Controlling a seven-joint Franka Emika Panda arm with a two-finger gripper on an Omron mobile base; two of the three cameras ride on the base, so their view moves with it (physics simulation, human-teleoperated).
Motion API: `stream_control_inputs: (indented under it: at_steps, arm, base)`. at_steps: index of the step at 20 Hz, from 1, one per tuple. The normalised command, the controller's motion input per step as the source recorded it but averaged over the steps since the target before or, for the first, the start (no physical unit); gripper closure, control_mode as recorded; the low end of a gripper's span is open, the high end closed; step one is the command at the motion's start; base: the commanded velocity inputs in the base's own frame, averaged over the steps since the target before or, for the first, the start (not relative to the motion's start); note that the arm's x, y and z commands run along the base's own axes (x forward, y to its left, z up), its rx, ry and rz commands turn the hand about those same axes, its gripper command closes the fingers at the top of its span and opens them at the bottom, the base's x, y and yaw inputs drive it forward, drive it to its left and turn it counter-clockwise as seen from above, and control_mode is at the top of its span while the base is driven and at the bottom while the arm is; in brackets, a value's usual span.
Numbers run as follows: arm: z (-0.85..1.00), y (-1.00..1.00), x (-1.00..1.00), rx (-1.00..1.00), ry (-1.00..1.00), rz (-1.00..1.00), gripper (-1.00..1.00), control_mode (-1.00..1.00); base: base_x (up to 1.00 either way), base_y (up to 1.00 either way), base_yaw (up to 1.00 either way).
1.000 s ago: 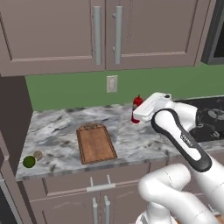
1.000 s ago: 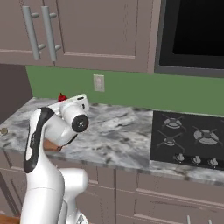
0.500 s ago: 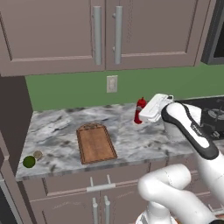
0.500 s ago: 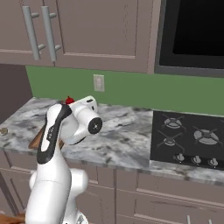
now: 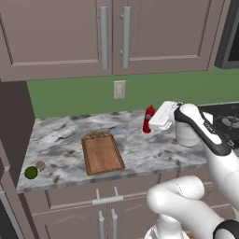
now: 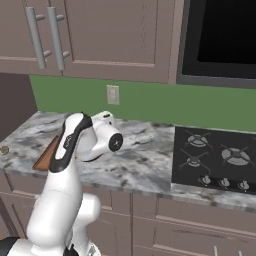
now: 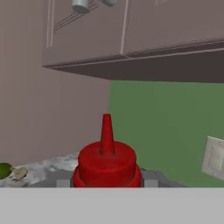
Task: Open the cabinet. Place the bowl and condiment on the counter. Then place the lime and garlic on the cutting board.
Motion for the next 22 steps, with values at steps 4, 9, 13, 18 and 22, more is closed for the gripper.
stream_control_inputs:
  at_steps: [4, 9, 13, 18, 22]
  arm:
    - [-0.23, 0.00, 0.14, 0.00, 0.00, 0.03, 1.00, -1.00]
    - [-0.19, 0.00, 0.11, 0.00, 0.00, 0.02, 1.00, -1.00]
    - [-0.18, 0.00, 0.12, 0.00, 0.00, 0.02, 1.00, -1.00]
    - [-0.16, 0.00, 0.14, 0.00, 0.00, 0.01, 1.00, -1.00]
    - [-0.17, 0.00, 0.14, 0.00, 0.00, 0.01, 1.00, -1.00]
  base:
    - [0.00, 0.00, 0.00]
    - [0.00, 0.00, 0.00]
    - [0.00, 0.00, 0.00]
    - [0.00, 0.00, 0.00]
    - [0.00, 0.00, 0.00]
